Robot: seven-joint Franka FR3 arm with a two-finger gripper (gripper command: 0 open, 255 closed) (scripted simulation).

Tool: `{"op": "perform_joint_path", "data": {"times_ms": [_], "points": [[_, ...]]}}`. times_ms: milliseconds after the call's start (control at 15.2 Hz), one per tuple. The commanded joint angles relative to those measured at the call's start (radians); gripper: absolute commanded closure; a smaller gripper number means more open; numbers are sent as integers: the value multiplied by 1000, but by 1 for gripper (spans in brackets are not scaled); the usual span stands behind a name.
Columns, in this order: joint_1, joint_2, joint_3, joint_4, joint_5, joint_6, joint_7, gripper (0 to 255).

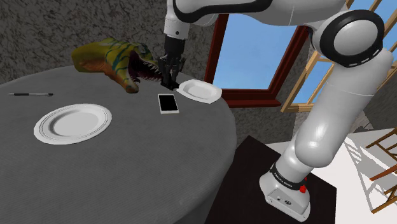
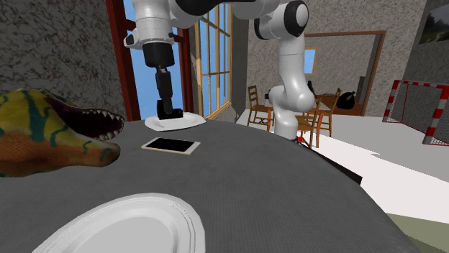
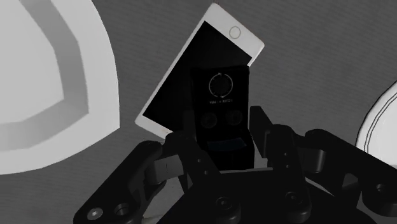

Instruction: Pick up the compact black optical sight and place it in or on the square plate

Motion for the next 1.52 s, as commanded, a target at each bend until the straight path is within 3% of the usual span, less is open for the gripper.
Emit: {"op": "perform_joint_path", "data": {"times_ms": [0,858,1452], "points": [[-29,-33,-22,-40,10,1,-54,255],[-184,-118,-175,-129,13,-38,-361,255],[-187,-107,-178,-222,15,65,-381,255]]}}
